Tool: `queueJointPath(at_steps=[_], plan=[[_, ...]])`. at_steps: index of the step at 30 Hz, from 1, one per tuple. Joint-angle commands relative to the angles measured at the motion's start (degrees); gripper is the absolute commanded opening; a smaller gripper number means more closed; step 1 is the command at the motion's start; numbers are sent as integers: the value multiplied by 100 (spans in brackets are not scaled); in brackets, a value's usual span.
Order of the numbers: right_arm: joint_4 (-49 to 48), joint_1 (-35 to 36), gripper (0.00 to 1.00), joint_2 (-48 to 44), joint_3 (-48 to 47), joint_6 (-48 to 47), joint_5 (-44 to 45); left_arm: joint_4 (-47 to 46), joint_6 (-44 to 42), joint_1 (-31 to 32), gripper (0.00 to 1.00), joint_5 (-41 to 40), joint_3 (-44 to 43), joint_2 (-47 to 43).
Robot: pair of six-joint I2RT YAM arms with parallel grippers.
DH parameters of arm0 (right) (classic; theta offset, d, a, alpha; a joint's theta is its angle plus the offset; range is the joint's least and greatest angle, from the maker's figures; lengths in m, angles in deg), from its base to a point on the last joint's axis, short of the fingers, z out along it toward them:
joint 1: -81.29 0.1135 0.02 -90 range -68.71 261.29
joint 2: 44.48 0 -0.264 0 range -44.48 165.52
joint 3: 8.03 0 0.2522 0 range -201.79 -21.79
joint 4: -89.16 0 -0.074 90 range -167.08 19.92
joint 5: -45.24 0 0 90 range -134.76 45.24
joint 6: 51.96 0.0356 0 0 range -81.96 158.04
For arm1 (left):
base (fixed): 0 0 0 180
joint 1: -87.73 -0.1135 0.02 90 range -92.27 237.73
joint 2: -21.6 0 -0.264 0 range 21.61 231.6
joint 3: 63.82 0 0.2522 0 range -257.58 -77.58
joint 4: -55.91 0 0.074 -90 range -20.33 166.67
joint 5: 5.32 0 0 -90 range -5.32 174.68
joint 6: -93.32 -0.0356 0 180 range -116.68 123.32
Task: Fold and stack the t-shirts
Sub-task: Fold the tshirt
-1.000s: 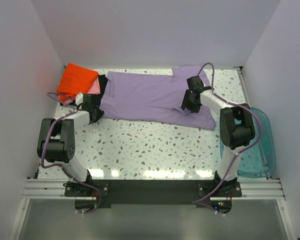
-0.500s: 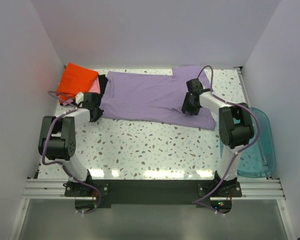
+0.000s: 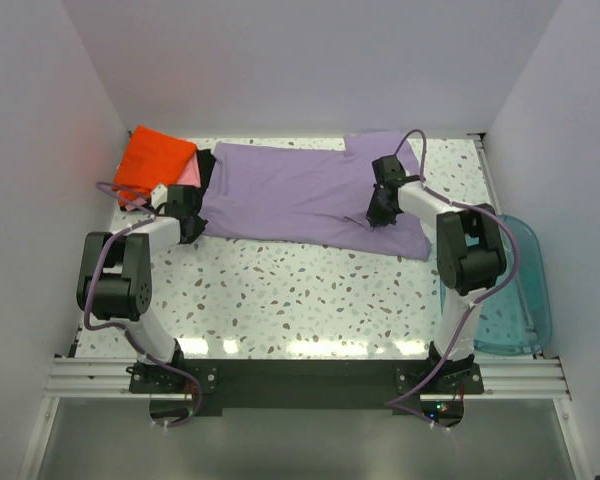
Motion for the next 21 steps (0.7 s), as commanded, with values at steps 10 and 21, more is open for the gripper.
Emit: queueJointPath(at_steps=[10, 21], plan=[[73, -11, 0, 229, -626, -36, -52, 118, -165, -4, 0, -200, -189, -48], [477, -2, 0, 1055, -2173, -265, -131, 180, -209, -4, 0, -226, -189, -92]])
